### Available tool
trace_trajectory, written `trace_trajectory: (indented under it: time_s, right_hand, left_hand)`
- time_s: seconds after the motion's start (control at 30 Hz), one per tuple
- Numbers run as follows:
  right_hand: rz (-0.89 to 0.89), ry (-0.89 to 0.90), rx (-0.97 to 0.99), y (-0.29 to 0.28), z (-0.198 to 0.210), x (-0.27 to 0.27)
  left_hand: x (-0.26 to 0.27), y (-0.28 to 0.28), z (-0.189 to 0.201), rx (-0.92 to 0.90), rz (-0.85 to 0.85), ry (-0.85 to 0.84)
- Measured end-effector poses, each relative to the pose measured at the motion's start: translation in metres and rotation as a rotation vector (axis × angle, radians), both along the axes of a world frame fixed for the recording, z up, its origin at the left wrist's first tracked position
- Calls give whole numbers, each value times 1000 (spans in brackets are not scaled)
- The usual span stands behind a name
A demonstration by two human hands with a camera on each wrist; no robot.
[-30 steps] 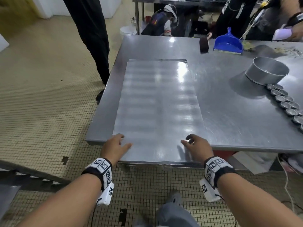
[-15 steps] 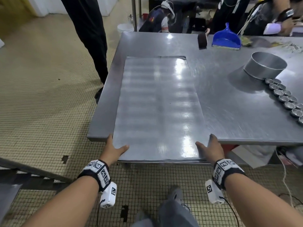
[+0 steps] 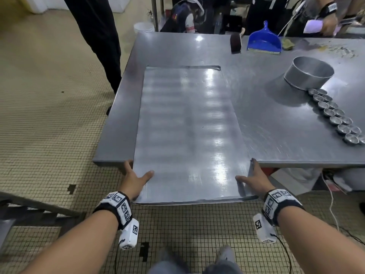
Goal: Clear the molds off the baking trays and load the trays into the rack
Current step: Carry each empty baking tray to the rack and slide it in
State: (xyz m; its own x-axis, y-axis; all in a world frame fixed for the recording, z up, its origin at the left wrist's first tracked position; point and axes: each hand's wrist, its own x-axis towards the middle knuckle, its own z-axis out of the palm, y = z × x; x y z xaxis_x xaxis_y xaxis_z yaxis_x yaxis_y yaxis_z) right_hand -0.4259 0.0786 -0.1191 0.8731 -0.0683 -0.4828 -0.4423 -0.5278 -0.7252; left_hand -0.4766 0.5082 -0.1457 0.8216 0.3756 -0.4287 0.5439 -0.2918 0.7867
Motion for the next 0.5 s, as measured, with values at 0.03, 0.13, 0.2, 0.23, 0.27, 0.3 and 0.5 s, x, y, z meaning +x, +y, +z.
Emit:
trace_trajectory:
  time_s: [0.03,0.13,0.2,0.23,0.27,0.3,0.5]
  right_hand:
    - [3,0,13,-4,0,-1]
    - [15,-8,45,-17,-3,-2]
    - [22,3,48,-27,-4,0]
    - [24,15,39,-33,-3,3]
    - [24,24,25,-38,-2,6]
    - [19,28,6,-44,-2,8]
    - [-75,-2,-130,-68,-8,15]
  left_hand:
    - [-1,-5,0,-1,-1,-16]
    - [-5,-16,-2,-36,6,-46]
    - [-7,-22,-1,-54,21,-40]
    - [-9,-27,0,-62,33,-33]
    - [-10,-32,1,-72,49,-31]
    - [-12,-38,3,-70,66,-37]
    - [-17,-83,7,-5,117,-26]
